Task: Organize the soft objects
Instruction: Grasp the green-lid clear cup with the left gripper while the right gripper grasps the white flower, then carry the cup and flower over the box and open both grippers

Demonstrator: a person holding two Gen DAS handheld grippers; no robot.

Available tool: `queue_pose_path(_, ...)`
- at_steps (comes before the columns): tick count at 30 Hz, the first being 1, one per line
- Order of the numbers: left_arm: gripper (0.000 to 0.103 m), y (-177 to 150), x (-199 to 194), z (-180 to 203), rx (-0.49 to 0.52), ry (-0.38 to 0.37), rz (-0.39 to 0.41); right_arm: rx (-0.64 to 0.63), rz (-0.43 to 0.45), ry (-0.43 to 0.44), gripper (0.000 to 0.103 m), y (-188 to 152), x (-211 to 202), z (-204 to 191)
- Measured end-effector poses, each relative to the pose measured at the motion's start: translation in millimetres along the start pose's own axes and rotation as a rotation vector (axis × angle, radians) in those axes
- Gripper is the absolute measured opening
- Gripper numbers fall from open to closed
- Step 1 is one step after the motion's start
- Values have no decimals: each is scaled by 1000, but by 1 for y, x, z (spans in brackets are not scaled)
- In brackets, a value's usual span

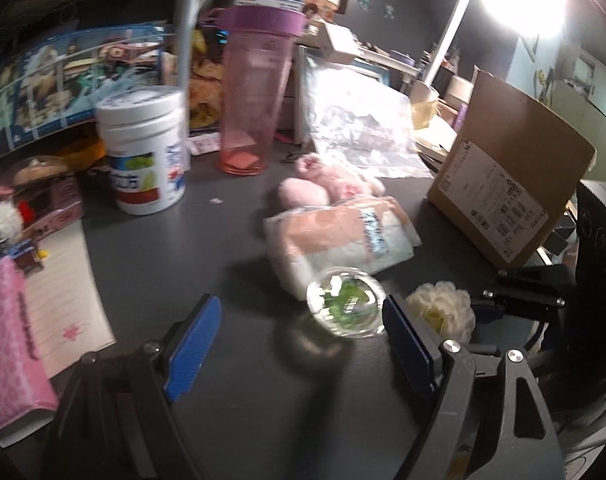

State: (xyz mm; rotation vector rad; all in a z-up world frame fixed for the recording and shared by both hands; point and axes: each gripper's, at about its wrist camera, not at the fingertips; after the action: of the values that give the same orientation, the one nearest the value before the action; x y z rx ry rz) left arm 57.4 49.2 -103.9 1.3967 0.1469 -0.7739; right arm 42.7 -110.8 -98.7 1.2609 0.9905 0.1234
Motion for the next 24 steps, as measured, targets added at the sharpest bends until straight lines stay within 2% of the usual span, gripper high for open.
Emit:
queue_pose_path(3, 80, -1, 12, 10, 28, -8, -26, 6, 2, -23, 24, -3, -8, 9)
queue_pose_path(5, 76, -2, 19, 16, 41, 0, -40, 14, 4, -31, 24, -5, -11, 14)
queue_pose_path(12, 43, -1, 28, 31, 113, 66, -48, 34, 16, -19, 24, -9, -15, 20)
queue_pose_path(18, 43, -2, 21, 31, 105, 85, -47, 35, 51, 1, 24, -5, -24, 17)
queue_pose_path(24, 43, 8, -12, 28, 94, 132, 12, 4, 120, 42, 24, 11, -44, 6)
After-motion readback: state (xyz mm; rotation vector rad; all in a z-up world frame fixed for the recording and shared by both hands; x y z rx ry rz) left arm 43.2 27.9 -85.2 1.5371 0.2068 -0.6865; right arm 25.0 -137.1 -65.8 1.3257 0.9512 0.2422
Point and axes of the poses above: each gripper's, at about its wrist camera, not at the fingertips, and x roughly the way its jaws point, z to its right, y to its top, and after that the axes turned 11 degrees about z, right-handed
